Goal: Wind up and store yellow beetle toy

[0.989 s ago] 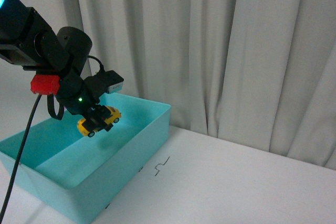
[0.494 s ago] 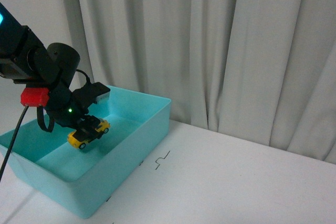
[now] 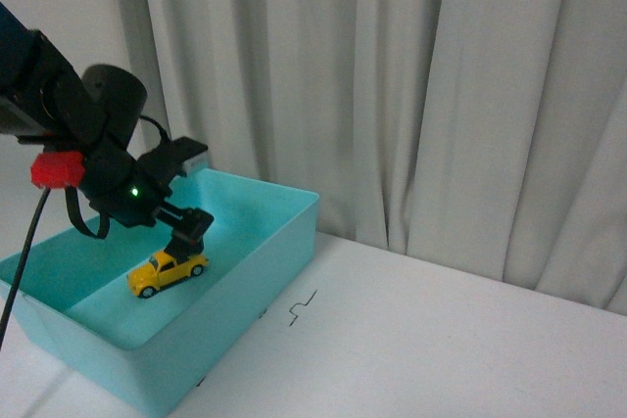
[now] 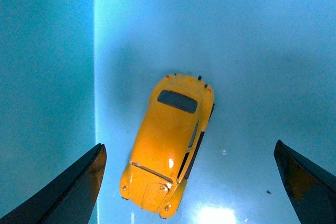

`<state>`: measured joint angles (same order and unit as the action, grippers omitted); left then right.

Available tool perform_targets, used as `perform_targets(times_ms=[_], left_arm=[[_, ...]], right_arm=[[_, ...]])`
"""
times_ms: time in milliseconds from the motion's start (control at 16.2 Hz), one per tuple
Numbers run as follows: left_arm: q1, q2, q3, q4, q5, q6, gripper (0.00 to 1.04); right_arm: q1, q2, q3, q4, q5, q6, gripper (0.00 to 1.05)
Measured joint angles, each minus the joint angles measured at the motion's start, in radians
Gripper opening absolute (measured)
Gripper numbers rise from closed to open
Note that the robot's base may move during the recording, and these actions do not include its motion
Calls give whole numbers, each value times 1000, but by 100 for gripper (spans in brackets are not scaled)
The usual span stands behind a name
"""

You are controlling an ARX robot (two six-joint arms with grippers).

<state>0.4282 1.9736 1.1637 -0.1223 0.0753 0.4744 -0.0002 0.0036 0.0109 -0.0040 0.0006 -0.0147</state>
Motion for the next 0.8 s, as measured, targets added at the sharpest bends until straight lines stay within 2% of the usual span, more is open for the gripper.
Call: perform_targets(times_ms=[247, 433, 494, 556, 680, 803], left_arm=[[71, -330, -126, 60, 209, -138, 98], [66, -621, -232, 27, 290, -217, 98], [38, -750, -365, 311, 344, -296, 87], [-20, -900, -505, 457, 322, -380, 75], [-94, -1057, -638, 536, 280, -425, 58], [-149, -1153, -756, 566, 210, -451, 37]], right_arm=[[0, 0, 0, 0, 0, 0, 98], [0, 0, 0, 0, 0, 0, 98], [0, 0, 0, 0, 0, 0, 98], [0, 0, 0, 0, -1, 0, 98], [0, 0, 0, 0, 0, 0, 98], [0, 0, 0, 0, 0, 0, 98]])
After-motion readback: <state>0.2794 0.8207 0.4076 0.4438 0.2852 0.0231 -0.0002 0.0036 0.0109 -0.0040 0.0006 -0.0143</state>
